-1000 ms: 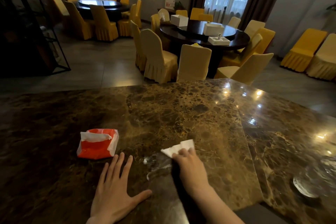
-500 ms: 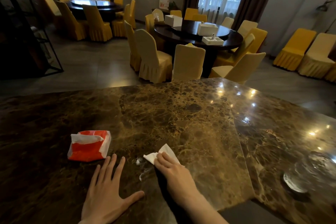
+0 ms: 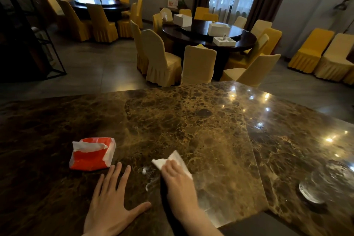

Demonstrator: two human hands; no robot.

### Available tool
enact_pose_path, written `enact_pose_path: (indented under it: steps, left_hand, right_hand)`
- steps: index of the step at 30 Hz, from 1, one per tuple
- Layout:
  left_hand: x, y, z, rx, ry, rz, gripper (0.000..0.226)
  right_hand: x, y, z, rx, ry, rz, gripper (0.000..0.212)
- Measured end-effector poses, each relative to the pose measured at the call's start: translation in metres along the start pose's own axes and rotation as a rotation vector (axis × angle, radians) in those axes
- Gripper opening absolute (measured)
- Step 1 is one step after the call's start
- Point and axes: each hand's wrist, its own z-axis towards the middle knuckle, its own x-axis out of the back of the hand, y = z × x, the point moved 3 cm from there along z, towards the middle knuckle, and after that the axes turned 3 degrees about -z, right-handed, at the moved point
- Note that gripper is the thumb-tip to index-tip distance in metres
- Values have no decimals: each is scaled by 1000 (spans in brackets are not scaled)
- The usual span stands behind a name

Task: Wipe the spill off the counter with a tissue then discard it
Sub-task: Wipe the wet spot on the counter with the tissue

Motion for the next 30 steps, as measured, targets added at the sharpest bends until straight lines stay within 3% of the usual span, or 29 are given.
enact_pose_path:
  steps: [3,7,9,13,19,24,30]
  left_hand:
    - [3,2,-1,-11,5,-11,135]
    - [4,2,-4,-20,13,-10,136]
    - [4,2,-4,-22,22,-9,136]
    - [2,2,-3,-19,38,-24,135]
    - [0,1,-1,-22,49,-40,134]
    - [-1,-2,-2,-43,65,-95,134]
    - [2,-20,-15,-76,84,-179,141]
  right_hand:
    - [10,12,-3,98,-30,23,45]
    - [40,93,-2,-275,31,-38,48]
    - [42,104,2,-356,50,-95,52]
    - [19,56,7,-336,87,-73,53]
    - [12,6,4,-29,-39,10,41]
    - [41,74,-6,-345,35,-47,40]
    - [21,69,-7,-407,53,-67,60]
